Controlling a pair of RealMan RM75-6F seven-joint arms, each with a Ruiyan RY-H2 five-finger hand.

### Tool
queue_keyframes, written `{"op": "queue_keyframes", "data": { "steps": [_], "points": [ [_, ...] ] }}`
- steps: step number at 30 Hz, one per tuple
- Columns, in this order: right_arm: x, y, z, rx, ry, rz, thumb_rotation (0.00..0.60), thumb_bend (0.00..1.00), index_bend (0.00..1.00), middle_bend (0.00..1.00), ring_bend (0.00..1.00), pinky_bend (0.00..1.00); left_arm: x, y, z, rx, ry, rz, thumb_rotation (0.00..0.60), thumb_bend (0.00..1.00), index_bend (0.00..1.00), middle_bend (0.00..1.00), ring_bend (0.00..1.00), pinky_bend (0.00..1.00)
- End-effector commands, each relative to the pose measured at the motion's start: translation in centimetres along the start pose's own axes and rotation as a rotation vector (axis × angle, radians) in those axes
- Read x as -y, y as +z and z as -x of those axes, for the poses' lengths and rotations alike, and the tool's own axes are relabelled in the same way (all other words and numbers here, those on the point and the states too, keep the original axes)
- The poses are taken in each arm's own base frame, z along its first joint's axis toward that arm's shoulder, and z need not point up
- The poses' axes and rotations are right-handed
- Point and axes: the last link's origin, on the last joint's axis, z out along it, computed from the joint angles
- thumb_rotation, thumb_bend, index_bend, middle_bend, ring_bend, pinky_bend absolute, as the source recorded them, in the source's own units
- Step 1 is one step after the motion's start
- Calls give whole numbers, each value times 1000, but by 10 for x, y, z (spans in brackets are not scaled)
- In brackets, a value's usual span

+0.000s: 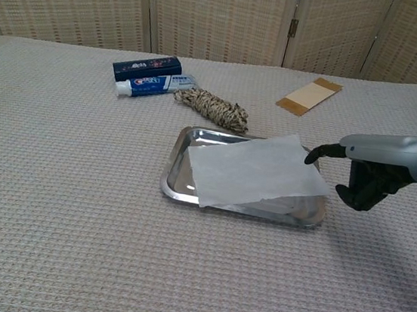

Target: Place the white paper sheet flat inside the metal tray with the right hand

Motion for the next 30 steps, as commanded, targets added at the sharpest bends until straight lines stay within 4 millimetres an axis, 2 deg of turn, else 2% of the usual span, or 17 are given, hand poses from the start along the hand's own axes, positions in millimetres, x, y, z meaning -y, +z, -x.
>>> {"op": "queue_keyframes", "data": {
  "steps": [1, 11, 30],
  "points": [
    [-13, 3, 7, 19, 18, 17, 583, 725, 129, 1000, 1000, 1000, 0, 0, 1, 0, 4, 0, 600, 522, 0, 0, 0, 0],
    [-15, 11, 20, 42, 1, 2, 583, 725, 129, 1000, 1000, 1000, 2, 1, 0, -3, 2, -5, 600, 523, 0, 0, 0, 0],
    [0, 16, 35, 85, -38, -20, 583, 725, 129, 1000, 1000, 1000, 0, 0, -2, -7, -6, 6, 600, 522, 0, 0, 0, 0]
  ]
}}
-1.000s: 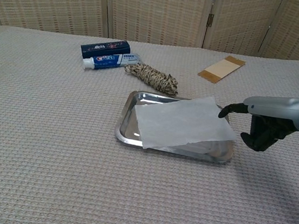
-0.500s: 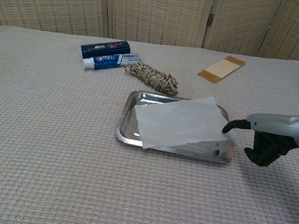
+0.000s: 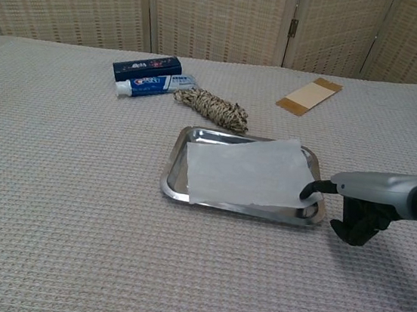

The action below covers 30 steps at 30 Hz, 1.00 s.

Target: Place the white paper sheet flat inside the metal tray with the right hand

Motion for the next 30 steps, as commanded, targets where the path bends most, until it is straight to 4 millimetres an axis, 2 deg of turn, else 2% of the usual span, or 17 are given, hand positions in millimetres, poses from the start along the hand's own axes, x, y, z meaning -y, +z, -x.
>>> {"op": "queue_keyframes", "data": {
  "steps": [1, 19, 30],
  "points": [
    [3, 0, 1, 3, -2, -6, 584, 725, 129, 1000, 1000, 1000, 0, 0, 0, 0, 0, 1, 600, 523, 0, 0, 0, 0],
    [26, -1, 9, 14, -24, -60, 584, 725, 129, 1000, 1000, 1000, -2, -2, -2, -6, -9, 13, 600, 523, 0, 0, 0, 0],
    [17, -6, 9, 23, -22, -36, 582, 725, 128, 1000, 1000, 1000, -3, -2, -1, -3, -5, 14, 600, 523, 0, 0, 0, 0]
  ]
}}
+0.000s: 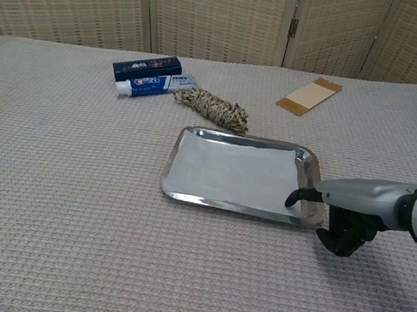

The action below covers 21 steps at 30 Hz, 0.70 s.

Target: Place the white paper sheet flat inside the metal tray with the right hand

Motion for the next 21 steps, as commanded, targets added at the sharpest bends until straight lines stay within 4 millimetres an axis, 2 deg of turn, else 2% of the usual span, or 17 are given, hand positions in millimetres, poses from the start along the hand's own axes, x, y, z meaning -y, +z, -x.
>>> {"op": "queue_keyframes", "data": {
  "steps": [1, 15, 21],
  "points": [
    [-2, -1, 1, 13, -1, 1, 582, 725, 129, 1000, 1000, 1000, -1, -1, 1, 2, 2, 3, 600, 523, 0, 0, 0, 0],
    [-7, -9, -7, -33, 40, -13, 581, 725, 129, 1000, 1000, 1000, -2, 0, 1, 2, 5, 4, 600, 523, 0, 0, 0, 0],
    [-13, -22, -19, -96, 94, -33, 582, 724, 128, 1000, 1000, 1000, 0, 0, 2, 9, 14, -4, 600, 523, 0, 0, 0, 0]
  ]
}}
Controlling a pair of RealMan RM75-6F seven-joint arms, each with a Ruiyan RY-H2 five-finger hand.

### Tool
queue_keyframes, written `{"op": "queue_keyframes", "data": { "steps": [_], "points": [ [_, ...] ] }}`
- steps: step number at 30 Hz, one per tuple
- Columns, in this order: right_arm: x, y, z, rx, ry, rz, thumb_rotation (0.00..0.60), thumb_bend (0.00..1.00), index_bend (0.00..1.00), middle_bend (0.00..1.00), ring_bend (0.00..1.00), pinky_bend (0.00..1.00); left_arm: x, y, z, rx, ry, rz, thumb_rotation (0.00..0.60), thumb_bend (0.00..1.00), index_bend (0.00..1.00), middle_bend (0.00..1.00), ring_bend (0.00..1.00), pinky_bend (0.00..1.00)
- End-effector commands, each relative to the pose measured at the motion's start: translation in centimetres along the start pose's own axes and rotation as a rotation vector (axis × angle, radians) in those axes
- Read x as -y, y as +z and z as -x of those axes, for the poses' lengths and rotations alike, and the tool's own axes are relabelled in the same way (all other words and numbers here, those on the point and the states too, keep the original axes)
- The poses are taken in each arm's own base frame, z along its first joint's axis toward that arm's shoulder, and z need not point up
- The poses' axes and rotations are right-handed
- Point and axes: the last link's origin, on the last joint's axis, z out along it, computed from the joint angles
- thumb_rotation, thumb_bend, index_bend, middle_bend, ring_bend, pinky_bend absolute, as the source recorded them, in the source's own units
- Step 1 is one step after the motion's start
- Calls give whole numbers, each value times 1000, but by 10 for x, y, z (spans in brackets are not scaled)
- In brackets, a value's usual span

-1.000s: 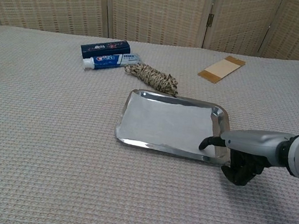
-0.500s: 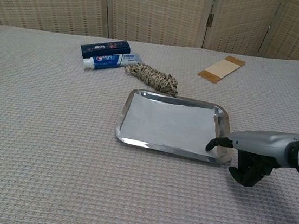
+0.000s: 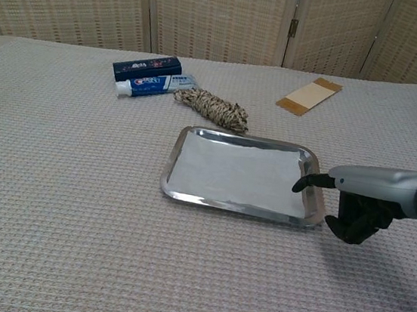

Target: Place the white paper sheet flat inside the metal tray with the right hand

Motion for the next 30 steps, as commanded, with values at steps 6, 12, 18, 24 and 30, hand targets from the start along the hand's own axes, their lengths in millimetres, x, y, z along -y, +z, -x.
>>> {"op": "queue_keyframes", "data": {
  "steps": [6, 12, 18, 24, 30],
  "points": [
    [-15, -39, -19, -252, 136, -85, 584, 725, 71, 793, 850, 841, 0, 2, 2, -3, 17, -1, 600, 523, 0, 0, 0, 0],
    [-39, -81, -11, -520, 93, -146, 598, 725, 0, 231, 315, 350, -1, 4, 4, -30, 38, 10, 600, 523, 0, 0, 0, 0],
    [-68, -119, 11, -610, -72, -26, 600, 661, 0, 0, 43, 83, -2, 3, 6, -51, 48, 17, 600, 523, 0, 0, 0, 0],
    [-87, -155, 32, -666, -115, 117, 600, 600, 0, 0, 0, 0, -5, 3, 6, -60, 58, 30, 600, 523, 0, 0, 0, 0],
    [-98, -179, 44, -711, -100, 150, 600, 555, 0, 0, 0, 0, -10, 1, 6, -69, 71, 41, 600, 523, 0, 0, 0, 0]
  ]
}}
